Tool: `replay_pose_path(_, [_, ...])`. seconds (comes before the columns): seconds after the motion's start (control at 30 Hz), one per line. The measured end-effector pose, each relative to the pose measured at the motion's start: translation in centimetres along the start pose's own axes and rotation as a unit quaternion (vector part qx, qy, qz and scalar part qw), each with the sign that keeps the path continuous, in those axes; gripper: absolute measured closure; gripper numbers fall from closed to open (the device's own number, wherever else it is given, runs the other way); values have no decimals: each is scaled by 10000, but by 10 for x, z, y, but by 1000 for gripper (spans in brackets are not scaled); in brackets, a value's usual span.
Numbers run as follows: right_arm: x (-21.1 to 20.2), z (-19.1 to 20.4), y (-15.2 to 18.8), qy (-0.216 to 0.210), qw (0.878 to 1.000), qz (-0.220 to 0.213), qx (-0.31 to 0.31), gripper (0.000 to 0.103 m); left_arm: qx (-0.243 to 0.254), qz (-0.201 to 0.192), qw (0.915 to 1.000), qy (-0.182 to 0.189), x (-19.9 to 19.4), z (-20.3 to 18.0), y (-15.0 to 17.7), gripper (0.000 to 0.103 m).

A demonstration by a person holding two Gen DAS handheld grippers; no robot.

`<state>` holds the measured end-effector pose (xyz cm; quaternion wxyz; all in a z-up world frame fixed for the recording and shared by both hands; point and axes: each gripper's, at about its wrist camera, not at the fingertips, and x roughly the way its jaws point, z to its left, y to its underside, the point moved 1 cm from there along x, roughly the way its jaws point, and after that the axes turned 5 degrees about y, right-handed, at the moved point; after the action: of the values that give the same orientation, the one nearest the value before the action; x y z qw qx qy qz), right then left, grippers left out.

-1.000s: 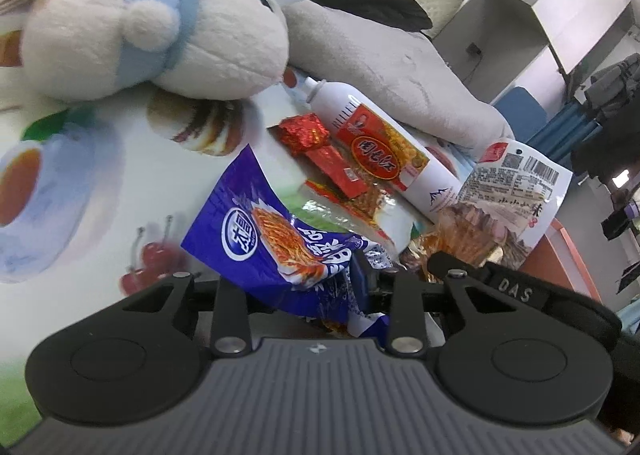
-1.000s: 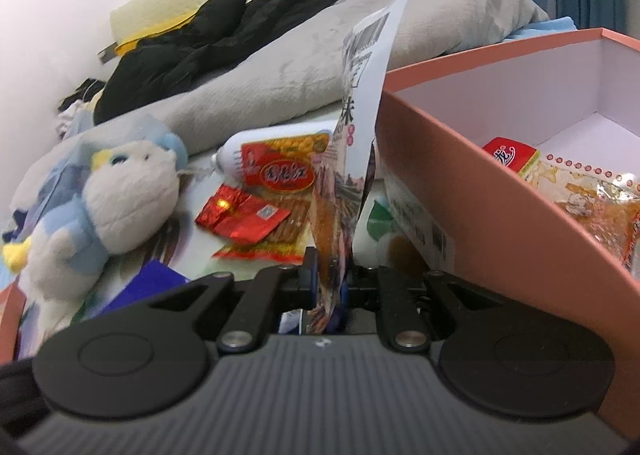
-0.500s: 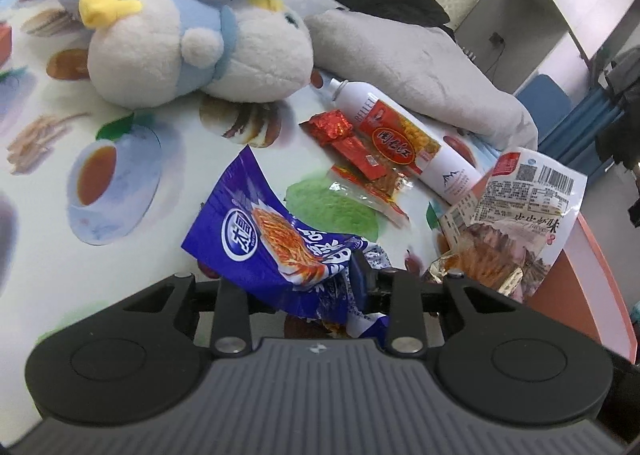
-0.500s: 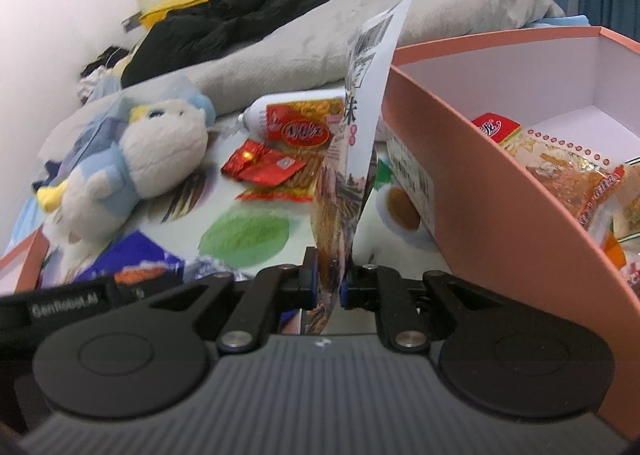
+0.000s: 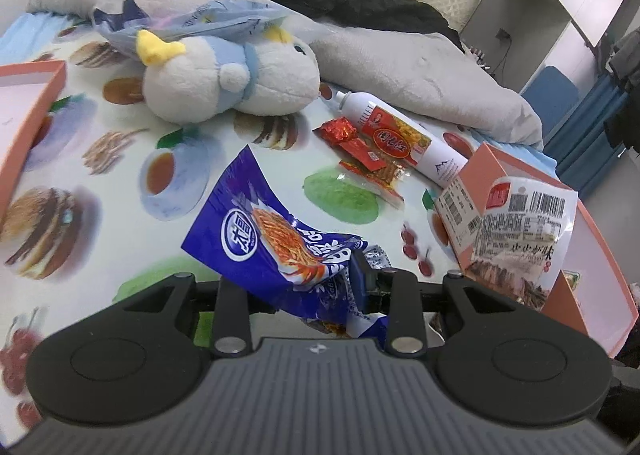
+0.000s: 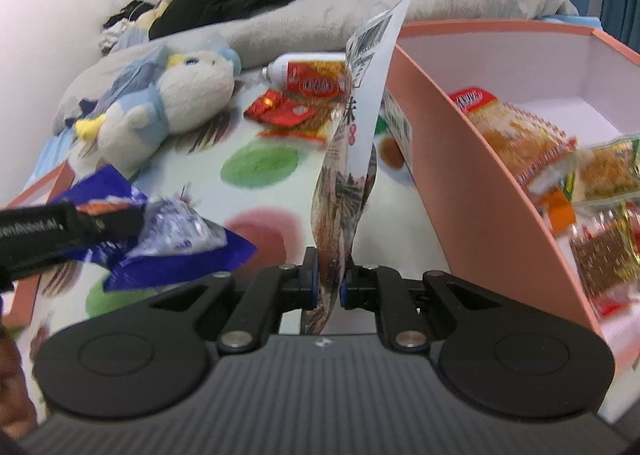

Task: Organize snacks
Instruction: 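Carry the blue bag with the left tool over the pink box while the right carries the white-labeled bag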

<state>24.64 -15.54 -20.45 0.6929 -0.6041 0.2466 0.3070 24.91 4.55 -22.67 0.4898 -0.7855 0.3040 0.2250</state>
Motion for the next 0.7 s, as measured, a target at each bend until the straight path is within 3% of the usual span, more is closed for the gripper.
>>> replay_pose_path(0.27, [-31, -6, 15, -7, 9999, 120, -68, 91, 70, 23, 10000, -2, -33, -12, 16, 66])
replay_pose_path(0.7, [-71, -9, -1, -213, 9995, -228, -19, 91, 386, -116, 9990, 216, -64, -49, 5, 66])
